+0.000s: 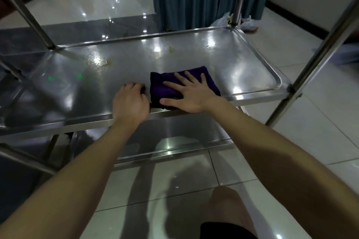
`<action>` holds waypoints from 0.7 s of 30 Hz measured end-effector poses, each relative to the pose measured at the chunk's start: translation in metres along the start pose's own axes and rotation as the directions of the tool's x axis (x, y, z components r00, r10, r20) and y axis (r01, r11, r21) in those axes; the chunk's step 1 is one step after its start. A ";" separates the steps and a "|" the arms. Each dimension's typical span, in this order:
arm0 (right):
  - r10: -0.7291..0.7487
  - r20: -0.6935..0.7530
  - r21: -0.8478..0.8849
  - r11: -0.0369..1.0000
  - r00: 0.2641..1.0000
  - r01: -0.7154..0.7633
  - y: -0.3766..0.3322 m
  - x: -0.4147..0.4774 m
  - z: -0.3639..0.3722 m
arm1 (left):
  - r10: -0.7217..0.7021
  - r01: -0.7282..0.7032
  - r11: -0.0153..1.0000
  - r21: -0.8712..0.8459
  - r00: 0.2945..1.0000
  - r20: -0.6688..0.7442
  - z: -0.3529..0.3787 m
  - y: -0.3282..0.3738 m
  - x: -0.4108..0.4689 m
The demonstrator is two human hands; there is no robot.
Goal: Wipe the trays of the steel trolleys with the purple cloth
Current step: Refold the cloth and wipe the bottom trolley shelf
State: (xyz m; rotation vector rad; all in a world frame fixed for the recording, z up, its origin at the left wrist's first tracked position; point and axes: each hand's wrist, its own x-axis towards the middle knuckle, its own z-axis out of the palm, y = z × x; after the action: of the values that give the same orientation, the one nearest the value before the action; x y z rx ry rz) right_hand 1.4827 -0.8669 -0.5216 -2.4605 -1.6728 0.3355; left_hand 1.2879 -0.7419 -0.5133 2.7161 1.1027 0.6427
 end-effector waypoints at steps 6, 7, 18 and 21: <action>0.133 -0.027 0.026 0.991 0.991 -0.132 0.075 -0.052 -0.015 | 0.011 -0.011 1.000 0.012 1.000 0.022 0.002 -0.004 0.004; 0.187 -0.029 0.027 0.982 0.982 -0.186 0.094 -0.059 -0.019 | 0.016 -0.016 1.000 0.014 0.999 0.028 0.002 -0.005 0.005; 0.470 -0.022 0.024 0.883 0.882 -0.469 0.168 0.009 -0.051 | 0.055 -0.054 0.997 0.056 0.998 -0.017 0.017 -0.008 0.007; 0.391 -0.018 -0.007 0.920 0.920 -0.392 0.125 0.058 -0.049 | 0.064 -0.061 0.996 0.065 0.997 -0.045 0.016 -0.007 0.006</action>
State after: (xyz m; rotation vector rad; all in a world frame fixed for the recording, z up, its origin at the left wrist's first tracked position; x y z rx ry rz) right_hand 1.6283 -0.8591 -0.5104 -2.7877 -1.1635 0.3487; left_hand 1.2951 -0.7321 -0.5279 2.8130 1.0697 0.6962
